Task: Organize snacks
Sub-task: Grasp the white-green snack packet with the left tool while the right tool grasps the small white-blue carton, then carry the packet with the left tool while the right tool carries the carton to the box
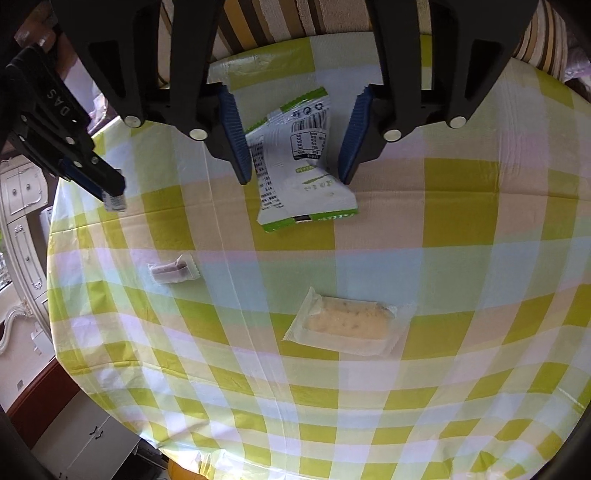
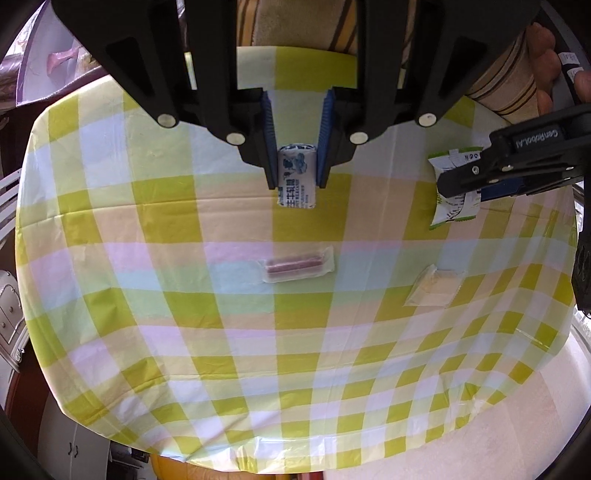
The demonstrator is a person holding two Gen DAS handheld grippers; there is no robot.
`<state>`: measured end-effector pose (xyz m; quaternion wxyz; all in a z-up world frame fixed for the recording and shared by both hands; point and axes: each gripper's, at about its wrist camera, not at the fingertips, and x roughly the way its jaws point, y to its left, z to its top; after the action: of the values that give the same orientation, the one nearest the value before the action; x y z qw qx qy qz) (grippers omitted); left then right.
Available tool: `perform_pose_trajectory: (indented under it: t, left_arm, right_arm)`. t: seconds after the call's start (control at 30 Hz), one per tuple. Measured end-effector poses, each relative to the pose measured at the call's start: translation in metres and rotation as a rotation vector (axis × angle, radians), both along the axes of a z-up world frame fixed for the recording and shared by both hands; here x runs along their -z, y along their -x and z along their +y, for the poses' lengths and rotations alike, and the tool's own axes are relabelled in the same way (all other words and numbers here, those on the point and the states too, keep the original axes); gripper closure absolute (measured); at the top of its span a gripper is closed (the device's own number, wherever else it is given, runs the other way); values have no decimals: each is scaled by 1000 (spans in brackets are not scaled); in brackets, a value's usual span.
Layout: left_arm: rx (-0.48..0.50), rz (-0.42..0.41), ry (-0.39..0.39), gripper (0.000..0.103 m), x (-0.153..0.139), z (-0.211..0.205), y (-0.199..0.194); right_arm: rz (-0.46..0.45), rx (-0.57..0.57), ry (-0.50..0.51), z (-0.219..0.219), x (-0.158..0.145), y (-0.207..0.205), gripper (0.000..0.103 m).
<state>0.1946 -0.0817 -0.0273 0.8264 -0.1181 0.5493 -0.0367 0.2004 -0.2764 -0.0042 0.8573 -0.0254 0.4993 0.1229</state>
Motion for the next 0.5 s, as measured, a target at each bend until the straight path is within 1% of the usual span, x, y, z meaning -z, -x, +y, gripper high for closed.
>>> perform_pose_trajectory:
  t: [0.03, 0.17, 0.27, 0.5]
  left_arm:
    - [5, -1, -21, 65, 0, -2, 0]
    - [21, -17, -63, 68, -3, -7, 1]
    - [35, -55, -50, 69, -13, -14, 4]
    - [174, -99, -10, 69, -28, -70, 14]
  right_arm:
    - [0, 16, -3, -8, 0, 2, 83]
    - [-5, 80, -4, -42, -2, 11, 83]
    - [-12, 141, 8, -74, -4, 18, 83]
    - [-13, 300, 57, -154, -4, 42, 83]
